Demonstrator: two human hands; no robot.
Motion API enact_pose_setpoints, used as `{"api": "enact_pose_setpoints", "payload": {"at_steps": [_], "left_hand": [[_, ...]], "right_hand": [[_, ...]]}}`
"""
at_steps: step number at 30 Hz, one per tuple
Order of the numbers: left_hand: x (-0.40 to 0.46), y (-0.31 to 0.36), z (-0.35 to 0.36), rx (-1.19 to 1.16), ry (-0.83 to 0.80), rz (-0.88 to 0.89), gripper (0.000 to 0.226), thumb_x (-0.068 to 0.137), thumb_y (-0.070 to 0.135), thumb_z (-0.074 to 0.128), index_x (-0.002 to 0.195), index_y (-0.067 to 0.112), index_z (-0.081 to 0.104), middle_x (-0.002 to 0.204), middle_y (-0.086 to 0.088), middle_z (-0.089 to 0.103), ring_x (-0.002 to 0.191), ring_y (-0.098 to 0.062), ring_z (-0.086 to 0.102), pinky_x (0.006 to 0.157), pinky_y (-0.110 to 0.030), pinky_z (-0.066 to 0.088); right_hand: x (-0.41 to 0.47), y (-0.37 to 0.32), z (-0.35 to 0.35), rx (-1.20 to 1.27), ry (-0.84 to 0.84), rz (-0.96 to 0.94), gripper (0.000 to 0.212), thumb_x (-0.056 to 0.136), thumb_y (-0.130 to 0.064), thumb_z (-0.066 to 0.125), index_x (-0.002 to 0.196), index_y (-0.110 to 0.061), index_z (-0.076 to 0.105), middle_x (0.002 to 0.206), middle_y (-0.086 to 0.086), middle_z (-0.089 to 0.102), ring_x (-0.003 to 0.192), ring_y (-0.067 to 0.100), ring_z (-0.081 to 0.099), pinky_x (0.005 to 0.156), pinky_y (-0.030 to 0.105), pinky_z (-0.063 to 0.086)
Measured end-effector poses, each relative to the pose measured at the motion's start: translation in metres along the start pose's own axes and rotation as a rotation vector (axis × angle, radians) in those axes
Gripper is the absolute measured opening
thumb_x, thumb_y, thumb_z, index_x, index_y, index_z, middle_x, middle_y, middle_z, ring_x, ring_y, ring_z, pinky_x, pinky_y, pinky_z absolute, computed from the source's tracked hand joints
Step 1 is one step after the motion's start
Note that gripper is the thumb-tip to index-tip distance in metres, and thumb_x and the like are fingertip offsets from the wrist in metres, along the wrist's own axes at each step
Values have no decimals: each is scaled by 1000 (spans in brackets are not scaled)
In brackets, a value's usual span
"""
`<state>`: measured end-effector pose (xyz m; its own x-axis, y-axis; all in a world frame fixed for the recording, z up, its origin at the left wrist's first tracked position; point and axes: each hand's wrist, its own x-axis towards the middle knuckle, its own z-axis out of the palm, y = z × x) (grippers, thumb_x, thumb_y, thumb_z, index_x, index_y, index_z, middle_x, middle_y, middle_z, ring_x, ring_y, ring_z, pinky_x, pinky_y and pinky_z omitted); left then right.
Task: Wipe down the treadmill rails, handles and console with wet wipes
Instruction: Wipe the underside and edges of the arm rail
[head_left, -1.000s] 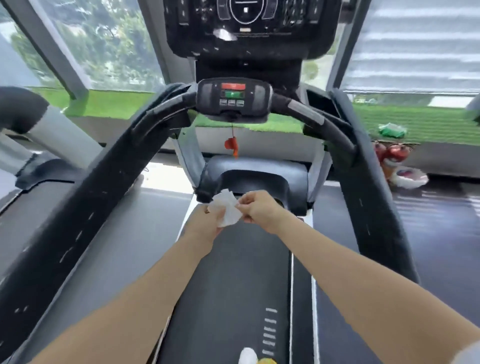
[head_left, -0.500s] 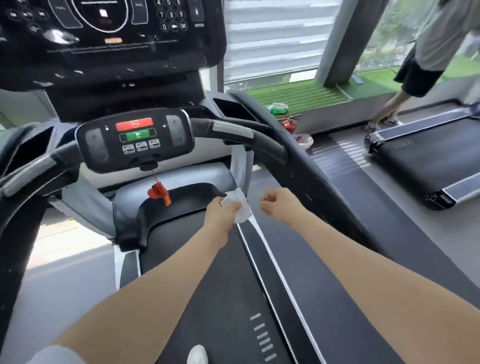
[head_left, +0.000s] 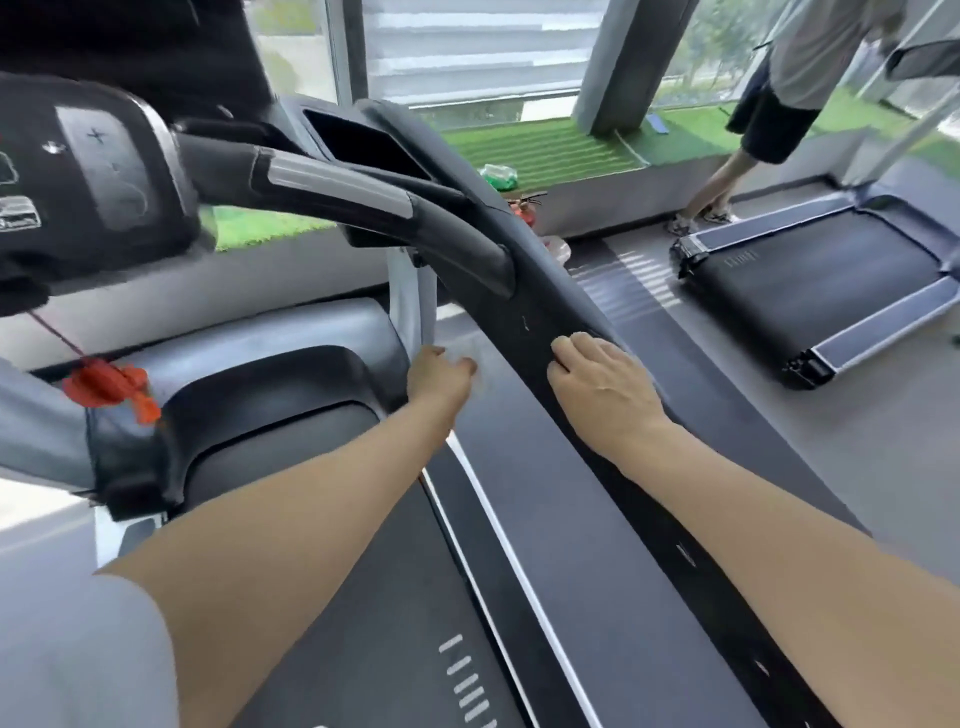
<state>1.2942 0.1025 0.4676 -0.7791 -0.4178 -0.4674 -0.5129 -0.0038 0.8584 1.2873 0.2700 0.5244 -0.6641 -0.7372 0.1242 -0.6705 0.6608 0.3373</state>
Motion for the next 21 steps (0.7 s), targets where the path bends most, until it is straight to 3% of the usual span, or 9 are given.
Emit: {"api": "enact_pose_setpoints", "payload": {"at_steps": [2, 4, 6, 8, 12, 13, 15, 18, 21], "left_hand": [[11, 3, 16, -49, 30, 5, 45, 88, 17, 54, 131, 10, 44, 122, -11, 56, 104, -32, 59, 85, -38, 52], [19, 6, 32, -44, 69, 65, 38, 89, 15, 51, 127, 11, 45, 108, -7, 57, 88, -24, 60, 67, -27, 50], [19, 12, 47, -50, 95, 137, 26, 90, 11, 49, 116, 8, 47, 87, 1, 51, 71, -15, 52, 51, -21, 37], [16, 18, 62, -98, 99, 199, 20, 90, 10, 49, 110, 8, 47, 81, 3, 47, 68, -11, 47, 50, -19, 32], [1, 6, 82, -147, 138, 374, 3, 96, 18, 48, 97, 17, 50, 78, 12, 50, 68, -2, 46, 58, -19, 36], [-2, -3, 85, -144, 128, 438, 9, 97, 20, 47, 99, 15, 55, 82, 9, 56, 72, -5, 49, 63, -21, 38], [-5, -22, 93, -73, 73, 549, 25, 100, 25, 44, 117, 18, 60, 106, 4, 65, 95, -12, 57, 79, -25, 44], [6, -25, 101, -10, 58, 586, 37, 101, 25, 40, 137, 17, 48, 137, -6, 53, 126, -21, 48, 102, -31, 37], [21, -9, 94, 28, 129, 562, 38, 102, 23, 37, 138, 16, 47, 137, -7, 53, 123, -22, 49, 95, -22, 36]], "right_hand": [[-3, 10, 8, -51, 48, -76, 17, 60, 1, 48, 61, -6, 63, 79, 9, 60, 72, 26, 60, 67, 32, 54], [-5, 16, 10, -56, 89, -137, 18, 60, 2, 50, 66, -4, 65, 87, 10, 62, 79, 27, 62, 73, 32, 55], [-7, 20, 14, -41, 106, -154, 20, 61, 2, 49, 70, -3, 66, 92, 11, 63, 84, 27, 63, 77, 32, 55], [-9, 21, 17, -29, 112, -152, 21, 66, 1, 47, 72, -3, 67, 93, 10, 63, 87, 26, 63, 80, 31, 54], [-9, 23, 17, -18, 139, -149, 40, 74, -3, 28, 71, -6, 67, 87, 6, 63, 85, 23, 64, 80, 27, 50], [-9, 22, 17, -21, 140, -148, 41, 74, -4, 27, 71, -6, 68, 85, 6, 63, 83, 23, 64, 79, 27, 50], [-9, 21, 17, -31, 170, -150, 40, 76, -4, 28, 73, -5, 68, 82, 6, 63, 82, 23, 64, 78, 28, 51], [-9, 23, 20, -29, 212, -161, 40, 77, -3, 29, 75, -3, 69, 83, 7, 63, 83, 24, 64, 79, 29, 52], [-8, 23, 22, -15, 244, -165, 40, 76, -3, 28, 71, -7, 68, 81, 5, 64, 82, 22, 65, 78, 27, 51]]}}
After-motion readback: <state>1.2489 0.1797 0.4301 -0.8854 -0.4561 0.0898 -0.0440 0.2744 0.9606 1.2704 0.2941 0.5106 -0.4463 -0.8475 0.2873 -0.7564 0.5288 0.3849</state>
